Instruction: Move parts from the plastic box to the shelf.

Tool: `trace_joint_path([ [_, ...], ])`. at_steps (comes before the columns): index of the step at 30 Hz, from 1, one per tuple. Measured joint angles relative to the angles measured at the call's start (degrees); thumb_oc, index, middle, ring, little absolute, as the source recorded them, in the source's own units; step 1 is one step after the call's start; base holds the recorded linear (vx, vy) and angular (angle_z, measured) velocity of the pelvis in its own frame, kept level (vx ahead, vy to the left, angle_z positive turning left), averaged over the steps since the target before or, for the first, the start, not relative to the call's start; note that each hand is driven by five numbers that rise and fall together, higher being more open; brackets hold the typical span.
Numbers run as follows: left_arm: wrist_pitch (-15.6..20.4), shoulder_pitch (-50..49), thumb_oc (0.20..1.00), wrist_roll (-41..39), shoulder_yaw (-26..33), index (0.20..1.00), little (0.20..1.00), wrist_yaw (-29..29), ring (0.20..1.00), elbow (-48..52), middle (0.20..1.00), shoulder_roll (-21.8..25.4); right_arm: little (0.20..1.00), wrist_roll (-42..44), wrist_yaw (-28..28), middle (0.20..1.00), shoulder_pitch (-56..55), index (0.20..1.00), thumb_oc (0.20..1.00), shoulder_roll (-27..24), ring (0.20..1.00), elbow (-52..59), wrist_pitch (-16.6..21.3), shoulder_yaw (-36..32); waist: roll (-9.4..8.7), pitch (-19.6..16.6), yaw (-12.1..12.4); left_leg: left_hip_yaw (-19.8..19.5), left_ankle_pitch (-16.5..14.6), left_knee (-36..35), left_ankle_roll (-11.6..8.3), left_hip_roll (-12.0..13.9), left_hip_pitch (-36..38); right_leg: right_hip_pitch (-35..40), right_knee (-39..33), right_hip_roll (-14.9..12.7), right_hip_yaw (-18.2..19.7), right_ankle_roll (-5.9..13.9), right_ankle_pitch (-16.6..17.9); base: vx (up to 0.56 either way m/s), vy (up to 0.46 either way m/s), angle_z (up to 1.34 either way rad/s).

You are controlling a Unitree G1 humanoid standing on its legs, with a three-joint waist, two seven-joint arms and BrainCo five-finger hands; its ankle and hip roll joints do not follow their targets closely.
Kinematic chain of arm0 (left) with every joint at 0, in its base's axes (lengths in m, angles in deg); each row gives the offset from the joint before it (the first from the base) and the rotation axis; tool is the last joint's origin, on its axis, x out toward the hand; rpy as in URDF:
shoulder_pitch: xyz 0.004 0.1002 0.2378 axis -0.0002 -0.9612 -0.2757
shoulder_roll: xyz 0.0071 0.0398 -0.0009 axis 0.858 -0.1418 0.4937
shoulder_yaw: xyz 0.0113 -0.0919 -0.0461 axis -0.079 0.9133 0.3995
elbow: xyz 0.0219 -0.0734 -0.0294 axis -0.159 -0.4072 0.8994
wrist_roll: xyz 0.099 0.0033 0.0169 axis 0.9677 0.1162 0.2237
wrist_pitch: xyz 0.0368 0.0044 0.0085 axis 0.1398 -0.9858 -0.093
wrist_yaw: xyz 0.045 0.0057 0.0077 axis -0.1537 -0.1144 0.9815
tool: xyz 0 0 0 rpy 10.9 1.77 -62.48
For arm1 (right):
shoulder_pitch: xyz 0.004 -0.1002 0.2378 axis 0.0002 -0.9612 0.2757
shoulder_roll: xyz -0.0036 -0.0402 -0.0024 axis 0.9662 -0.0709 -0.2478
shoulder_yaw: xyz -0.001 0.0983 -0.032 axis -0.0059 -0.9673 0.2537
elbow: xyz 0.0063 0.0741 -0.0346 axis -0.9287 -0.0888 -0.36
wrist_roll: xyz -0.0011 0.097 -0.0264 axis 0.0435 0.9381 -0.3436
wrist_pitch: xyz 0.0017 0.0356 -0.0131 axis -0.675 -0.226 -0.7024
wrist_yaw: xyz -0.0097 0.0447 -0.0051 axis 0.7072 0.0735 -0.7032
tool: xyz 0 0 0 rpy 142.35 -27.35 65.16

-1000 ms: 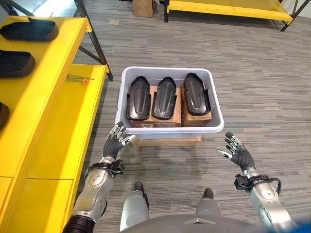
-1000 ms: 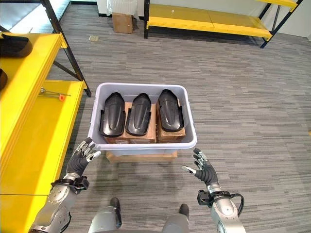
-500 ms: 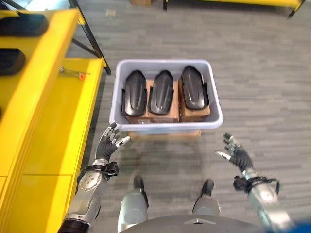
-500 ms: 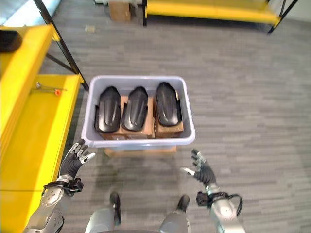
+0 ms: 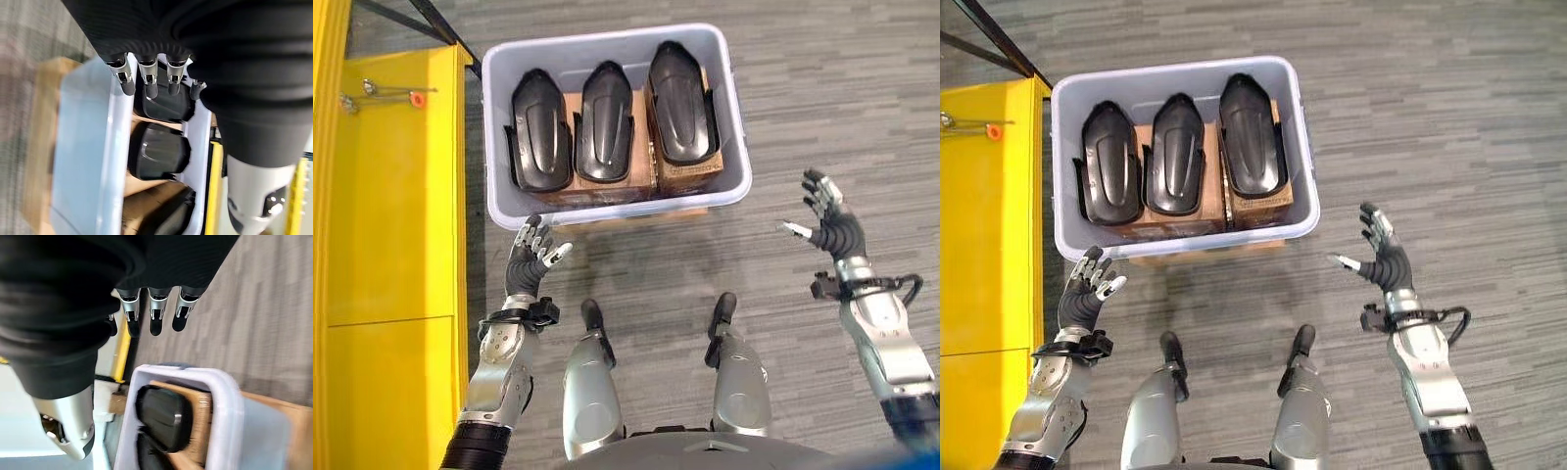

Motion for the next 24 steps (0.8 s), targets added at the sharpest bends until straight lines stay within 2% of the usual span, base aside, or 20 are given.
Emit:
trace_joint_path([
  [2,0.3,0.0,1.0,-0.1,-0.2,1.0,1.0,0.2,1.0,0.5,1.0,0.0,1.0,-0.9,-2.1,1.0,4.6,1.0,1.0,-0.6,1.0,0.1,0.3,0.9,0.78,0.5,0.1,0.0,0.5,-0.6,0.01,0.2,-0.7,-0.9,0.3,0.2,0.0,-0.25,-0.1,0.0,-0.021,-0.01],
  [8,1.4,1.1,1.0,-2.2,-0.3,1.0,1.0,0.4,1.0,3.0,1.0,1.2,1.0,-5.5,-6.4,1.0,14.3,1.0,1.0,-2.0,1.0,-0.8,0.3,5.4,1.41,0.9,1.6,0.2,1.3,-1.5,0.29,-0.3,-1.2,-2.2,1.5,-0.3,0.0,-0.7,-0.4,-0.04,-0.001,0.03],
  [12,2.9,3.9,1.0,-2.4,-0.7,1.0,1.0,1.5,1.0,4.7,1.0,2.4,1.0,-8.6,-8.4,1.0,22.5,1.0,1.0,-4.7,1.0,-5.2,-0.4,8.7,2.31,1.4,3.1,0.0,1.9,-2.3,1.0,-2.2,-1.1,-2.3,1.7,-1.8,0.0,-0.52,-0.3,-0.02,0.007,0.13],
  [18,4.3,5.3,1.0,-2.8,-0.7,1.0,1.0,2.7,1.0,8.3,1.0,3.8,1.0,-9.5,-11.6,1.0,30.5,1.0,1.0,-5.3,1.0,-9.9,-1.6,10.2,2.55,1.8,4.9,-0.1,2.1,-2.3,1.34,-3.1,-1.3,-2.3,1.7,-2.9,0.0,-0.15,0.0,-0.01,0.007,0.04],
  [24,5.2,6.6,1.0,-2.9,-0.9,1.0,1.0,2.7,1.0,9.0,1.0,3.8,1.0,-9.7,-13.0,1.0,35.9,1.0,1.0,-5.3,1.0,-13.4,-2.3,12.1,2.53,2.9,5.2,-0.2,2.2,-2.3,1.45,-3.3,-1.4,-2.3,1.7,-3.0,-0.1,-0.1,0.2,0.0,0.0,0.0],
])
